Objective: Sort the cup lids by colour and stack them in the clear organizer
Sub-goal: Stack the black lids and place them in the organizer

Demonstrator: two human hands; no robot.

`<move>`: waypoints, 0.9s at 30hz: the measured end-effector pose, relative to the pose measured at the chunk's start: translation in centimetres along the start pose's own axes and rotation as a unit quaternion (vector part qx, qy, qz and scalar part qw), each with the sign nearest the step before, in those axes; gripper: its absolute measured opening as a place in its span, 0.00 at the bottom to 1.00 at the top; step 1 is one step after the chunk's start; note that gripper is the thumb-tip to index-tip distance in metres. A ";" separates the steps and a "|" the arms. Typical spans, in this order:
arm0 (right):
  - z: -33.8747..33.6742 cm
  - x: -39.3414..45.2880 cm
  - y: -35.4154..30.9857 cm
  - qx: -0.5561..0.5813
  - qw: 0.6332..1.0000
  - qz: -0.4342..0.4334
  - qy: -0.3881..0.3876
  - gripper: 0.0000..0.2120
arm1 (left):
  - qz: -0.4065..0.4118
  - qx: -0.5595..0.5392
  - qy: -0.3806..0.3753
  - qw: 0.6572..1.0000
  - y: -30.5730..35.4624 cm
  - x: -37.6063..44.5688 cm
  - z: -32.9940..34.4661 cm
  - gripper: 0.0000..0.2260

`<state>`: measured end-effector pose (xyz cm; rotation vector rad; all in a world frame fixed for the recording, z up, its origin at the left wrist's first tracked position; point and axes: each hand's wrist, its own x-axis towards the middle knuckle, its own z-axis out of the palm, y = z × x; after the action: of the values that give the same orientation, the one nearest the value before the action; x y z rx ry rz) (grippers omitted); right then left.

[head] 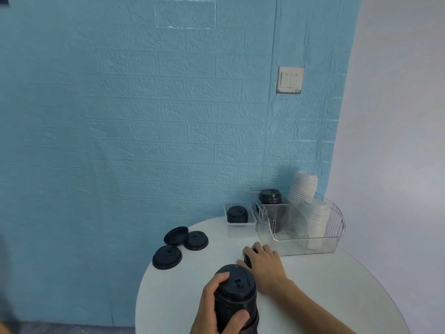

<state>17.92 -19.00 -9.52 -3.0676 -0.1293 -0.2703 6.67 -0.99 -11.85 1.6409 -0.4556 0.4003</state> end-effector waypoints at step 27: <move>-10.0 -8.8 -6.4 0.177 0.938 -0.293 0.063 0.16 | -0.059 0.010 -0.023 0.998 0.1 -0.6 -0.2 0.38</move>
<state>7.01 -14.02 -0.93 -2.5700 -0.9718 -0.4124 6.11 -0.73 -11.99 1.6902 -0.3876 0.2797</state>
